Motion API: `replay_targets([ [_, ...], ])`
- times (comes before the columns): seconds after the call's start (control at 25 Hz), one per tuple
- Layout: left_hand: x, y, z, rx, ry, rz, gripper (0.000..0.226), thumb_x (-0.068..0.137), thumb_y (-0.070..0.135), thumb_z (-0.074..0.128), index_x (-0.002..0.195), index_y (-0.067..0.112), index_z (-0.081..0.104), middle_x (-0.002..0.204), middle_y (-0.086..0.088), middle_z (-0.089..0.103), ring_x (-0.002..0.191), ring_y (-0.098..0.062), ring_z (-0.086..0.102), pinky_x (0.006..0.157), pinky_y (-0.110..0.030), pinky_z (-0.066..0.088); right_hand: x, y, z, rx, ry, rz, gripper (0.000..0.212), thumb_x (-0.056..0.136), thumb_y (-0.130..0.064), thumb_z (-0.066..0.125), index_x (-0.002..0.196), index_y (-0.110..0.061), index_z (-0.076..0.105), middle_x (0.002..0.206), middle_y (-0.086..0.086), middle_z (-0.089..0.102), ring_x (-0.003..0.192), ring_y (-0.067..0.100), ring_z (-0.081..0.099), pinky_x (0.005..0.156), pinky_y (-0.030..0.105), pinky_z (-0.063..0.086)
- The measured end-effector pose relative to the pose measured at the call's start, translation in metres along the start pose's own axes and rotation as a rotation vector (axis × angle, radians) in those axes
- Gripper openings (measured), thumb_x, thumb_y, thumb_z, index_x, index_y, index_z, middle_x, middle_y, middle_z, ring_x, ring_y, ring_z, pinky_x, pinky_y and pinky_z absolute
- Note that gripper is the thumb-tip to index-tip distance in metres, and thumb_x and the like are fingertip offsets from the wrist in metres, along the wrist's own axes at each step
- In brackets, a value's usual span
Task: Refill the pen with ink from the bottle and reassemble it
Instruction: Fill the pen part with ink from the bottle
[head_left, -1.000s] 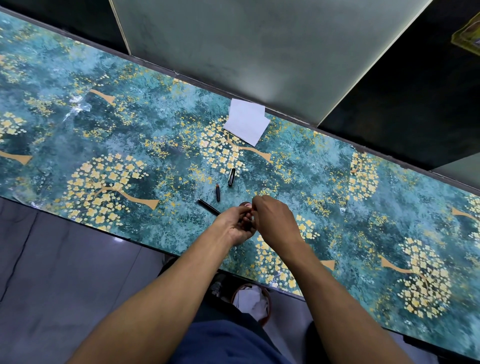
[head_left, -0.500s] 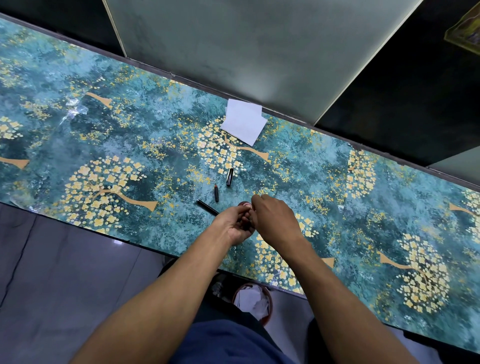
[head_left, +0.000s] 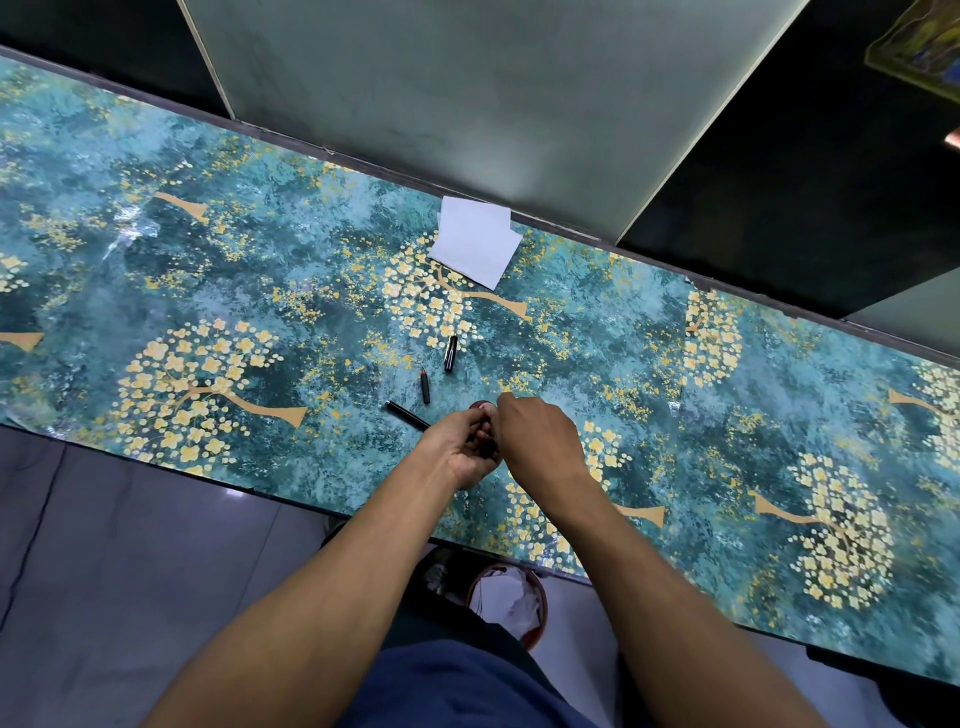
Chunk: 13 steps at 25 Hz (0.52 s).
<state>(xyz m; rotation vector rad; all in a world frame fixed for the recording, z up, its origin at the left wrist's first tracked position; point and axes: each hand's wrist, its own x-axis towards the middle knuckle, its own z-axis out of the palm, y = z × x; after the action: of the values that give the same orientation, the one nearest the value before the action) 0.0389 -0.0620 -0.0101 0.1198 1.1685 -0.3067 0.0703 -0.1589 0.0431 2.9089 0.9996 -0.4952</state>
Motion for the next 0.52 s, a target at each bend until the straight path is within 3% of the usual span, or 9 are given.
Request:
replay_targets([
  [0.08,-0.0007,0.0012,0.0000,-0.053,-0.008,-0.012,0.027,0.091,0.007,0.065,0.067,0.005,0.055,0.045,-0.004,0.047,0.032,-0.008,0.042,0.048,-0.016,0.051,-0.0024,0.0035,0.0005,0.036,0.043,-0.033,0.024,0.104,-0.027,0.042,0.110,-0.008,0.055,0.103,0.014,0.065,0.092,0.038,0.063,0.064,0.037,0.033],
  [0.24,-0.0005,-0.0012,-0.0001,0.060,-0.014,0.010,0.026,0.093,0.011,0.062,0.069,0.009,0.055,0.043,-0.001,0.046,0.031,-0.007,0.041,0.053,-0.014,0.045,-0.0027,0.0052,-0.0028,0.015,0.051,-0.110,0.017,0.102,-0.021,0.044,0.107,-0.009,0.055,0.103,0.013,0.064,0.092,0.034,0.060,0.068,0.036,0.031],
  [0.52,-0.0004,-0.0016,0.0004,0.074,-0.024,0.020,0.024,0.095,0.012,0.061,0.072,0.009,0.057,0.040,-0.001,0.044,0.029,-0.007,0.038,0.043,-0.015,0.042,-0.0007,-0.0014,-0.0001,-0.019,-0.013,-0.029,0.020,0.099,-0.016,0.046,0.111,-0.005,0.057,0.106,0.015,0.067,0.096,0.037,0.065,0.066,0.036,0.034],
])
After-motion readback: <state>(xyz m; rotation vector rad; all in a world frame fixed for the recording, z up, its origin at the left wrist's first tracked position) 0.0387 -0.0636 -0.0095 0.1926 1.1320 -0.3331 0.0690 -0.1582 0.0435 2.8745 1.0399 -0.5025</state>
